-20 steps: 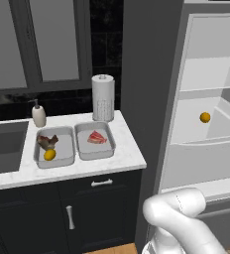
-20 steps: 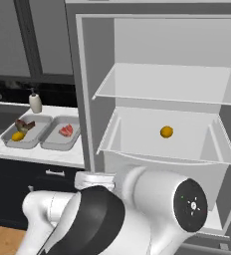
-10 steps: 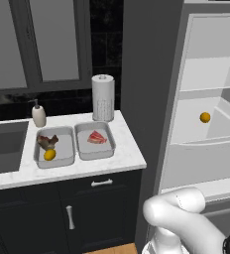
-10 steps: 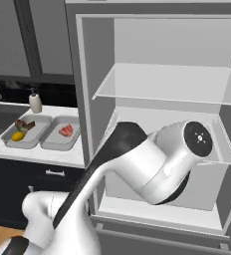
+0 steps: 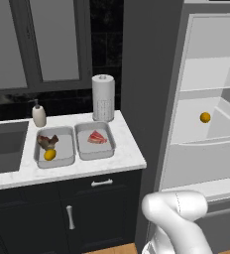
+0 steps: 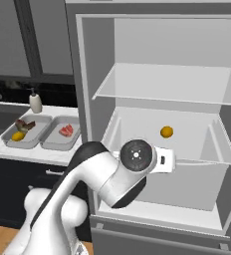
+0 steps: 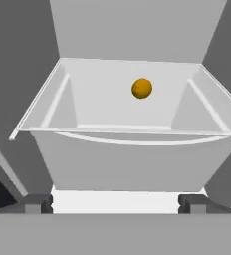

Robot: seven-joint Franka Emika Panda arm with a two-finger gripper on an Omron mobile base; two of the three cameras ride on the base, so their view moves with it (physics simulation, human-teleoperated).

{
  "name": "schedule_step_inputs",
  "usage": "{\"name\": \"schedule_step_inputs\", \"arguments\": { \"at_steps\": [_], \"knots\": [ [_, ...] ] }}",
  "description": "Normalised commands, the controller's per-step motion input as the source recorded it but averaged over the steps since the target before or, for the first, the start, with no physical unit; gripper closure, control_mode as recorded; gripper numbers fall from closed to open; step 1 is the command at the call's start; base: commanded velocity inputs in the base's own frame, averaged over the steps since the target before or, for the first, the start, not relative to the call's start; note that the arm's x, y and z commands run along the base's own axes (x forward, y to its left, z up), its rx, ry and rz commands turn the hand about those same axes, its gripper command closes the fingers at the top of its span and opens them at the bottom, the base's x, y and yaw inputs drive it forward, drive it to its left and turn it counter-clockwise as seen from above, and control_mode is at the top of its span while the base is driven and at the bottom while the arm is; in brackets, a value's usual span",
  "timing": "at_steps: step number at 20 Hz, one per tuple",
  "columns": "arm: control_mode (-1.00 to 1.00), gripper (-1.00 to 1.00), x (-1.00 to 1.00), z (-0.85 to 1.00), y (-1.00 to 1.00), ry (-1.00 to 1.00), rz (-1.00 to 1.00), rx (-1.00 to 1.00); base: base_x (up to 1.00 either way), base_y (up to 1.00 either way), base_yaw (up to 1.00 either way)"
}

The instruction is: Place one lemon and one steak in each tupperware on the nearby counter, to pack two identical lunches.

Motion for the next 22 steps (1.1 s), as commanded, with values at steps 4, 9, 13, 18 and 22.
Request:
{"name": "schedule_step_inputs", "arguments": {
  "at_steps": [4,9,13,18,22],
  "knots": [
    [-1.0,-1.0,0.01,0.0,-0.03,0.0,0.0,0.04,0.0,0.0,0.0],
    [-1.0,-1.0,0.0,-0.17,-0.37,-0.14,0.06,0.02,0.0,0.0,0.0],
    [-1.0,-1.0,0.27,-0.2,-0.61,-0.47,0.08,0.25,0.0,0.0,0.0],
    [-1.0,-1.0,0.16,-0.05,-0.05,-0.24,0.04,-0.02,0.0,0.0,0.0],
    [-1.0,-1.0,0.13,0.0,0.08,0.0,0.0,-0.07,0.0,0.0,0.0]
  ]
}}
